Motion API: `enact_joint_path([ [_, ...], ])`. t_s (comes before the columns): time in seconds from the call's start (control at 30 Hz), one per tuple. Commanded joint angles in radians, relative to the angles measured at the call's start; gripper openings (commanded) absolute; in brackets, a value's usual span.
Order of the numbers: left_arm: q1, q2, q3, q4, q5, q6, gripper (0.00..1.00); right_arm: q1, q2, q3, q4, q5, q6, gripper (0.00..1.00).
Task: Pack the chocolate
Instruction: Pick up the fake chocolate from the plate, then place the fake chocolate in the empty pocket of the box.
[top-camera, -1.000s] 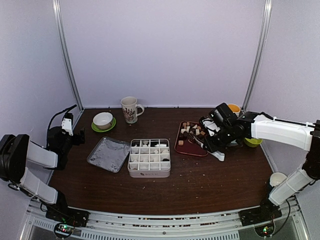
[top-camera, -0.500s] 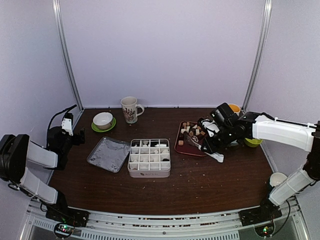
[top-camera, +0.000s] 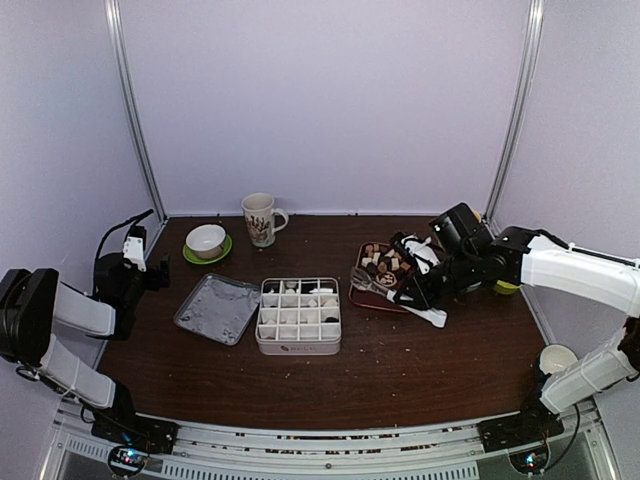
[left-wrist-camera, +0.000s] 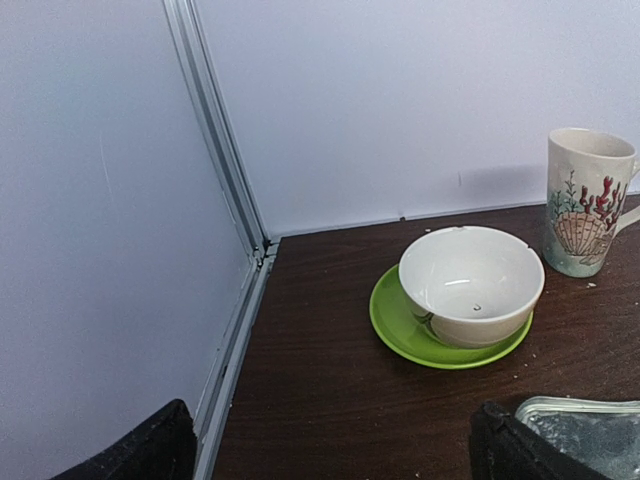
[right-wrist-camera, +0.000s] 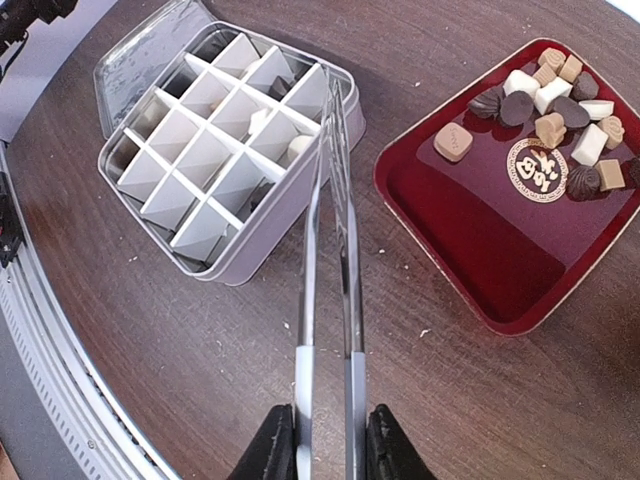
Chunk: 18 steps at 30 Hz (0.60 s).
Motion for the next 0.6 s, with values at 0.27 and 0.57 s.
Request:
enact_joint_path([
  [0.27,0.008,0.005,0.014,0.027,-0.006,-0.008,0.98,0.053,-0.04,-0.033,0.069,-0.043,-0.012,0.25],
  [0.57,0.007,0.004,0.014,0.027,-0.006,-0.008,0.98,0.056,-0.069,-0.046,0.077,-0.017,-0.001,0.24],
])
